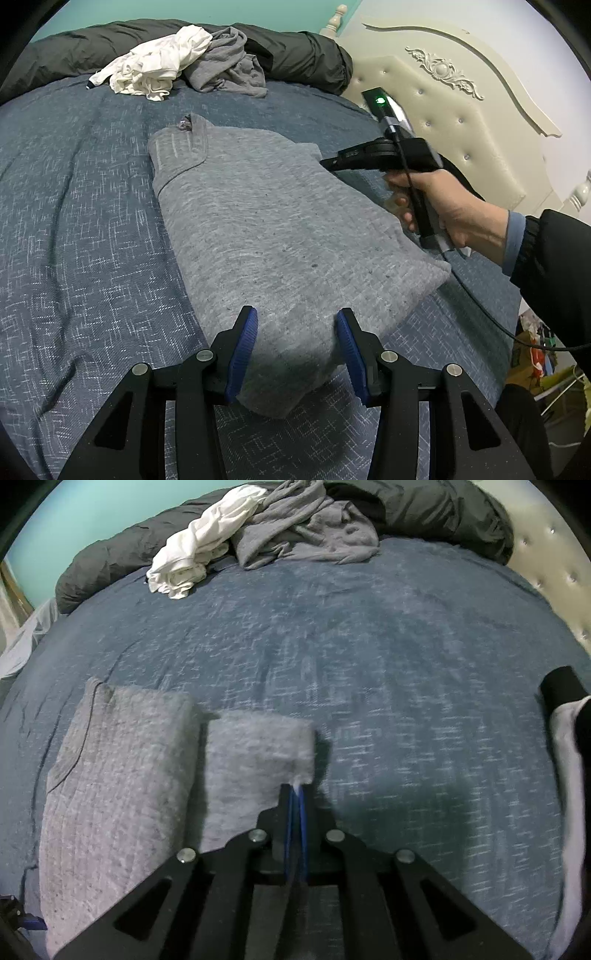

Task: Fold clothes

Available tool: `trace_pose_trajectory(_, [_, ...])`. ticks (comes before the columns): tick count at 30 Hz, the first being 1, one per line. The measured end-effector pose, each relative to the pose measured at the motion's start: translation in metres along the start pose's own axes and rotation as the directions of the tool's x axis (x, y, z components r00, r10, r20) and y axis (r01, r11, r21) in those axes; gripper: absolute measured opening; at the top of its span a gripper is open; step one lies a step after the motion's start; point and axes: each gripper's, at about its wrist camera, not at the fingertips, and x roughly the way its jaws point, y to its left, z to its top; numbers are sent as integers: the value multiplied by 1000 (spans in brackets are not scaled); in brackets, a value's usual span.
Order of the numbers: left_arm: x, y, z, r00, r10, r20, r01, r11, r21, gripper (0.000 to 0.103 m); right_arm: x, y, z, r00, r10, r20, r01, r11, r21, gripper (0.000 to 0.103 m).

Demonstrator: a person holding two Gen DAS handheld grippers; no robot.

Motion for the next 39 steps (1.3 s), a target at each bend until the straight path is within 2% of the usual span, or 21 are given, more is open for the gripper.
trace_pose_trajectory(2, [-1, 0, 0, 1000, -1, 0, 1, 1000, -6, 49, -12, -5, 0, 999, -30, 14, 29, 1000, 10, 3])
trace_pose_trajectory(4, [-2, 0, 1, 1000, 0, 1, 0, 1000, -11, 49, -30, -9, -2, 999, -18, 37, 17, 999, 27, 4])
trace_pose_trajectory(9, [-6, 0, 0, 1000, 8, 0, -8, 1000, -20, 51, -63, 5, -7, 993, 93, 73, -92, 996, -19, 6])
trace_pose_trajectory(13, [-8, 1, 0, 1000, 20, -4, -20, 999, -30, 52, -67, 24, -13, 991, 129, 31, -126, 990, -63, 6])
trace_pose_trajectory(19, [-13, 14, 1, 999, 40, 9, -39, 995, -96, 55, -82, 35, -42, 979, 201, 15, -200, 979, -34, 6])
trace_pose_trajectory(23, [-13, 19, 2, 998, 54, 23, -50, 990, -134, 55, -99, 62, -71, 972, 233, -17, -233, 963, -131, 6])
trace_pose_trajectory(28, [-8, 13, 2, 997, 79, 21, -75, 988, -133, 55, -101, 75, -104, 977, 207, -46, -212, 959, -188, 6])
trace_pose_trajectory(32, [5, 5, -4, 995, 100, -17, -101, 987, -124, 55, -94, 63, -126, 984, 163, -72, -174, 965, -194, 6])
trace_pose_trajectory(36, [14, 1, -5, 990, 140, -25, -141, 984, -106, 57, -87, 29, -134, 989, 131, -62, -136, 987, -87, 2])
trace_pose_trajectory(39, [14, 7, -4, 991, 129, -23, -131, 981, -143, 58, -79, 2, -141, 992, 87, -90, -87, 996, 3, 2])
